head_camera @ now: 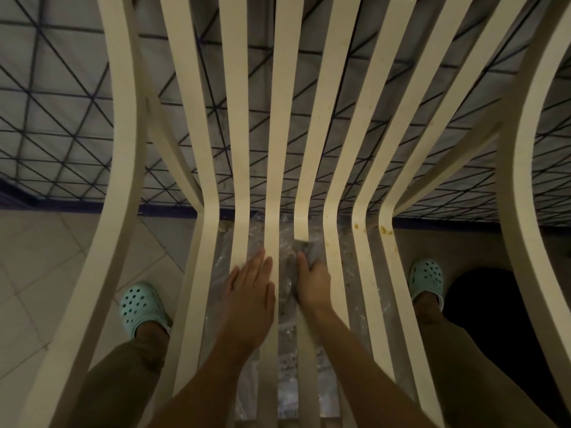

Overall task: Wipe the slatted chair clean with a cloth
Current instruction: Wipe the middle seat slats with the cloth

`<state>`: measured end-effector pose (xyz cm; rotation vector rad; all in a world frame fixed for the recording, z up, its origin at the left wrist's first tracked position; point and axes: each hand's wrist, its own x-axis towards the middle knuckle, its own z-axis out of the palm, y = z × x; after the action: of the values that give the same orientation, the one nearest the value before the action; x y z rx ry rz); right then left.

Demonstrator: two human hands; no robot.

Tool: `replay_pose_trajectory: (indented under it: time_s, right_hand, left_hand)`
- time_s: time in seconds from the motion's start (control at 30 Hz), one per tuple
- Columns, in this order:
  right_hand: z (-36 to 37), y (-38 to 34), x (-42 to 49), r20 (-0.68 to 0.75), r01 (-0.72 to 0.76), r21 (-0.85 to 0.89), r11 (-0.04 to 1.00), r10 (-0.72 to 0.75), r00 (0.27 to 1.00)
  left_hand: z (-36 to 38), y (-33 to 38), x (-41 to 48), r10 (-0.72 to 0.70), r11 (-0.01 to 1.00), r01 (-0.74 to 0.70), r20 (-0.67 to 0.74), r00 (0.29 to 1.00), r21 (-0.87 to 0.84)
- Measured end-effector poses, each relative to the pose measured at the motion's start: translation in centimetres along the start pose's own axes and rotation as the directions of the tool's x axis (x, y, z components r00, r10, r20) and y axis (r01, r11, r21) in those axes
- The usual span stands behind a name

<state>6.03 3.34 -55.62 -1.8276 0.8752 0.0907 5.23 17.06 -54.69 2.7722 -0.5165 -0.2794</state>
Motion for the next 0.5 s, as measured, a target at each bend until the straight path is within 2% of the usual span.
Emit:
replay_pose_trajectory:
  time_s: [0.1, 0.23, 0.33, 0.5]
  right_hand:
    - [0.1, -2.8, 3.6, 0.025, 0.025, -0.021, 0.999, -0.024, 0.999]
    - [0.2, -4.8, 6.5, 0.054, 0.065, 0.051, 0.997, -0.067, 0.996]
    - [0.4, -4.2, 6.6, 0.071, 0.069, 0.110, 0.992, -0.077, 0.994]
    - [0.2, -4.0, 5.4, 0.022, 0.055, 0.103, 0.993, -0.057, 0.998]
  left_hand:
    - [0.0, 0.0, -0.1, 0.001, 1.000, -0.001, 0.003, 1.000, 0.009]
    - [-0.1, -0.1, -0.2, -0.009, 0.999, 0.009, 0.013, 1.000, 0.045]
    - [-0.1, -0.1, -0.2, -0.010, 0.999, 0.010, 0.015, 1.000, 0.034]
    - [0.0, -0.1, -0.1, -0.007, 1.000, 0.007, 0.025, 1.000, 0.027]
